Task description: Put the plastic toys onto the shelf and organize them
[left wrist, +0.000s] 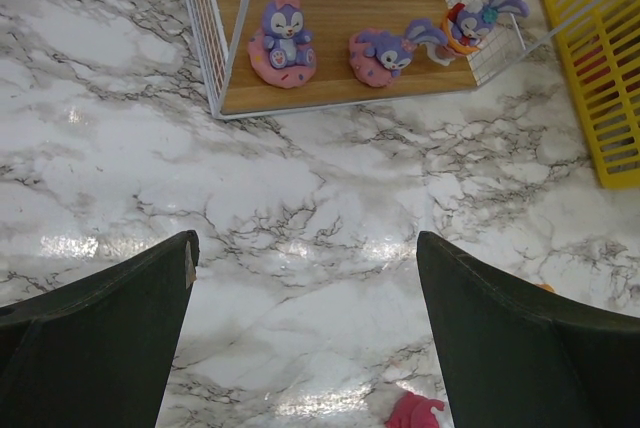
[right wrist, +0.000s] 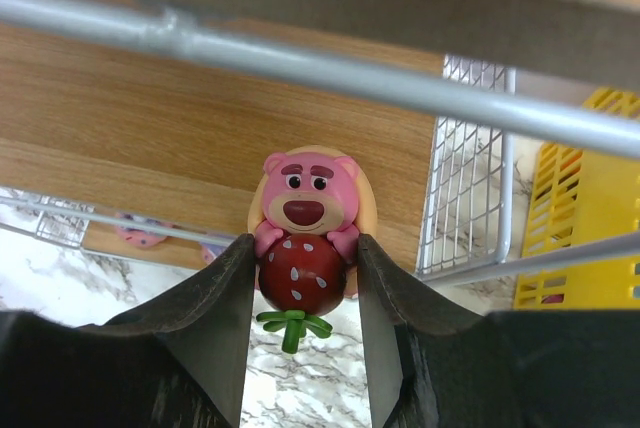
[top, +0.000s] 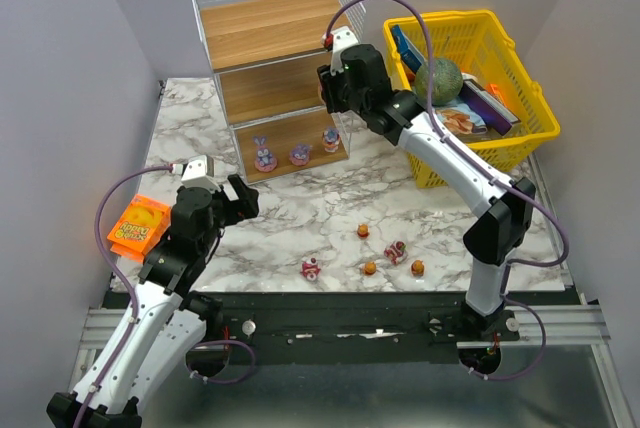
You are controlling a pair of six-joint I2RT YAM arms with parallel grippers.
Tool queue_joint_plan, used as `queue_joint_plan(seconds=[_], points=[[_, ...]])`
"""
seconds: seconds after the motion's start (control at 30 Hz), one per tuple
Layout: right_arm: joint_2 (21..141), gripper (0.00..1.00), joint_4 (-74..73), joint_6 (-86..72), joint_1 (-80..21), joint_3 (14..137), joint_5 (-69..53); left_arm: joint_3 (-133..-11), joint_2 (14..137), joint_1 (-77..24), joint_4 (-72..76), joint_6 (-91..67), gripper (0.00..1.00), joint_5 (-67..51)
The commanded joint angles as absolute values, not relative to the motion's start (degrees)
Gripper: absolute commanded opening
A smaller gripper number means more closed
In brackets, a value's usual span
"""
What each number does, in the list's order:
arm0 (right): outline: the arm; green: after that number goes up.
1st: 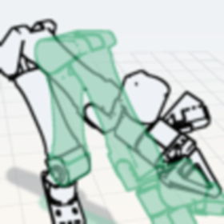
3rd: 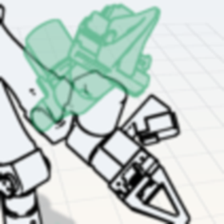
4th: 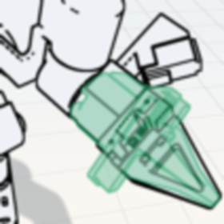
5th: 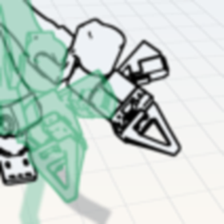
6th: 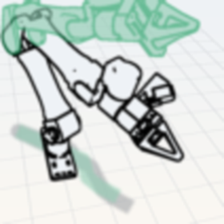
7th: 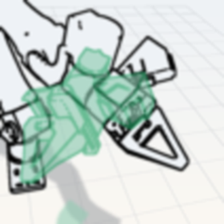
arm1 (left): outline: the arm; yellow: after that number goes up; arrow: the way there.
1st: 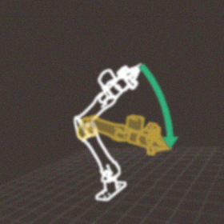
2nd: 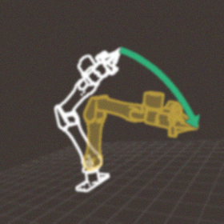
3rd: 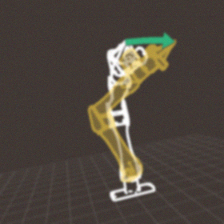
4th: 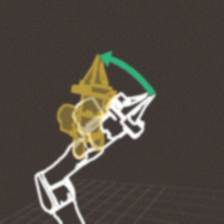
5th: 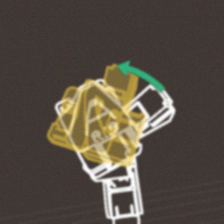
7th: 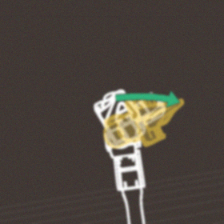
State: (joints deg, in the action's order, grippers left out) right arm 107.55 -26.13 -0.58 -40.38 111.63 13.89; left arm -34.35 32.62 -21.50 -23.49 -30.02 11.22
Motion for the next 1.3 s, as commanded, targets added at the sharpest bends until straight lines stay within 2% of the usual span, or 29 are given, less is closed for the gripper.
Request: queue_joint_plan(seconds=[0.0,0.3,0.67,0.9,1.27], points=[[109.51,0.01,-25.23,1.67,-39.99,114.52,16.43,-35.24,31.99,-21.71,-24.52,-29.62,0.99,13.10],[109.86,0.04,-20.39,2.20,-39.99,111.62,17.40,-35.24,32.34,-21.71,-24.43,-29.53,0.99,13.27],[111.71,0.15,-20.13,2.02,-39.99,112.94,19.25,-35.24,32.61,-21.71,-24.61,-29.44,0.99,13.36],[111.97,0.19,-20.13,1.94,-39.82,113.20,20.04,-35.51,32.61,-21.71,-24.61,-29.44,0.99,13.45],[111.71,0.34,-20.13,1.58,-39.55,112.85,19.16,-35.60,33.05,-21.71,-24.70,-29.36,0.99,13.36]])
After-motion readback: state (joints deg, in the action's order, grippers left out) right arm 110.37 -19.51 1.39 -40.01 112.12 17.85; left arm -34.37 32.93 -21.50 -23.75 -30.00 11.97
